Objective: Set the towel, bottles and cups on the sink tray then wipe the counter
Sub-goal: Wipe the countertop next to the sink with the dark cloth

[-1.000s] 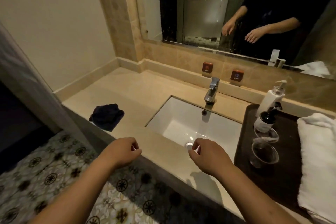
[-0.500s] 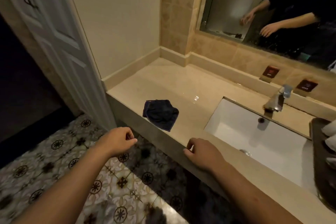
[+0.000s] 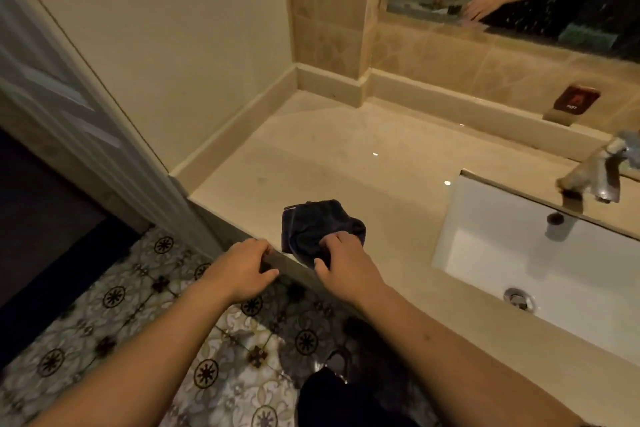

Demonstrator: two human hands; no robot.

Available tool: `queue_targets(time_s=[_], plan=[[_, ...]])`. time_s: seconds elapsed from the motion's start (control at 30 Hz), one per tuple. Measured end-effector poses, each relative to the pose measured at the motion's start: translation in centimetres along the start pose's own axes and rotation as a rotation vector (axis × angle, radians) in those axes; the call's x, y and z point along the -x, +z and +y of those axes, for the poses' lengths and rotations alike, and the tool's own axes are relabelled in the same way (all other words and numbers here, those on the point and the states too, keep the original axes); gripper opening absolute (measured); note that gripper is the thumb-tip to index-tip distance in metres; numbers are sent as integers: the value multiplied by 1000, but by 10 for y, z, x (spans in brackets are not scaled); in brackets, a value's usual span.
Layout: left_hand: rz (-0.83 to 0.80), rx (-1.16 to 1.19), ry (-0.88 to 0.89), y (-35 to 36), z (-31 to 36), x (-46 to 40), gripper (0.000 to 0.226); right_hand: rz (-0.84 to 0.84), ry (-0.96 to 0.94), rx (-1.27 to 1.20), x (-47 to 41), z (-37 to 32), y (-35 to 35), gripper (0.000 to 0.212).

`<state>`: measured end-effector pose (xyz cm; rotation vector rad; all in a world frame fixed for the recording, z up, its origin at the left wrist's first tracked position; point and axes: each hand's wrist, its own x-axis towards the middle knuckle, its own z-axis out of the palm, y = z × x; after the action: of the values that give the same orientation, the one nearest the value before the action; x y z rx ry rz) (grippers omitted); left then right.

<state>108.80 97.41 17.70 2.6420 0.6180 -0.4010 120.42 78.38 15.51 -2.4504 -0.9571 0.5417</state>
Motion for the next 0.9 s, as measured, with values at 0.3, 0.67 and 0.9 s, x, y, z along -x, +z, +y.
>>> queue_targets(time_s=[0.3,0.67,0.9], plan=[[-75,-118,27,-29,-24,-92,66,29,-139,181,-91,12,36,69],[-264,-344,238,-33,-8,-203,146,113,83,176,-85,40,36,81],[-315,-451,346,-37,-16,-270,172,254,526,232,-49,44,49,72]])
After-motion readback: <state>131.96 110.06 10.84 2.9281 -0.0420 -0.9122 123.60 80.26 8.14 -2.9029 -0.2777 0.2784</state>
